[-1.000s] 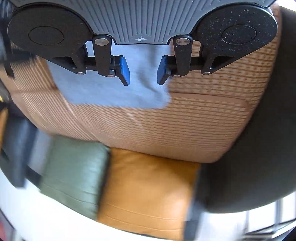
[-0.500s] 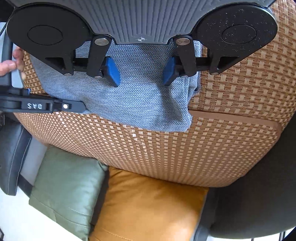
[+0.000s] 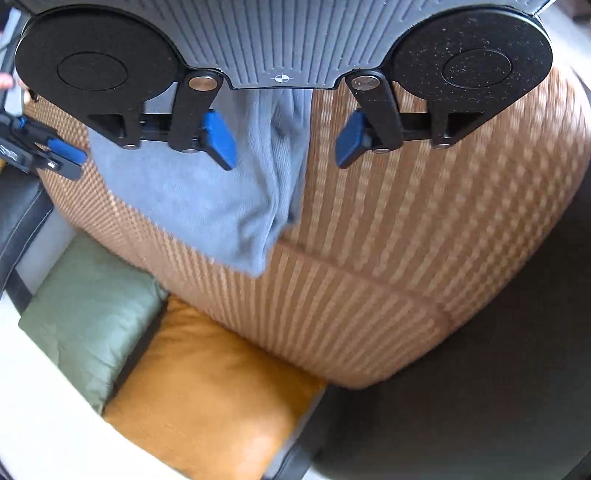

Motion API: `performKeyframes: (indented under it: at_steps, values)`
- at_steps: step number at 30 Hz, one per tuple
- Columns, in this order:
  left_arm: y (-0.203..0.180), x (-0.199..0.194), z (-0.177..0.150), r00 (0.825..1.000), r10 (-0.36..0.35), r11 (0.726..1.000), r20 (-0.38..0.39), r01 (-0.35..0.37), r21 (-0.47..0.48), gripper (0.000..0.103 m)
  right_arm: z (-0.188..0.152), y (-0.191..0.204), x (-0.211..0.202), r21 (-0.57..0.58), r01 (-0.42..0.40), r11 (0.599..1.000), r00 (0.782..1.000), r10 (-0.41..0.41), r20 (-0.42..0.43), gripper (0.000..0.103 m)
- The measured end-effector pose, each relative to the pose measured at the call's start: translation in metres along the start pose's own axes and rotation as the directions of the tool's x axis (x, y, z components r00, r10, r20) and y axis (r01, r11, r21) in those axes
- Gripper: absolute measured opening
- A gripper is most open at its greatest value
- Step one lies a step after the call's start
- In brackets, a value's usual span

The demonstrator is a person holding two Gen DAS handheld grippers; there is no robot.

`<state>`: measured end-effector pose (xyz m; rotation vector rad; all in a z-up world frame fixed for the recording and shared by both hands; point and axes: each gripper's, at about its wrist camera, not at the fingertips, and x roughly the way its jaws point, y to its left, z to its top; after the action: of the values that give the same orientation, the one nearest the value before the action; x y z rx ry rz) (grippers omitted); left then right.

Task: Fold clothes
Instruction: 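Grasp the folded shirt end with the left gripper while the right gripper grasps it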

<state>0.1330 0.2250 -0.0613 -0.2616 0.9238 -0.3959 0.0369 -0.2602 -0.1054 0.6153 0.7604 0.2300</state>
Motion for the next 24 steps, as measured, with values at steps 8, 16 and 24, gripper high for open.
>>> performKeyframes:
  at_steps: [8,16,24]
  values:
    - [-0.016,0.037,-0.013,0.993,0.115,0.991,-0.022,-0.114,0.067,0.085,-0.040,-0.022,-0.031,0.126,-0.042,0.991,0.995,0.052,-0.082,0.066]
    - [-0.036,0.054,-0.015,0.983,0.182,0.978,0.016,-0.182,0.098,0.089,-0.046,-0.016,-0.020,0.145,-0.050,0.988,0.986,0.072,-0.152,0.069]
    - [-0.046,0.054,-0.017,0.986,0.167,0.977,0.018,-0.168,0.129,0.089,-0.044,-0.005,-0.007,0.131,-0.082,0.988,0.980,0.103,-0.168,0.072]
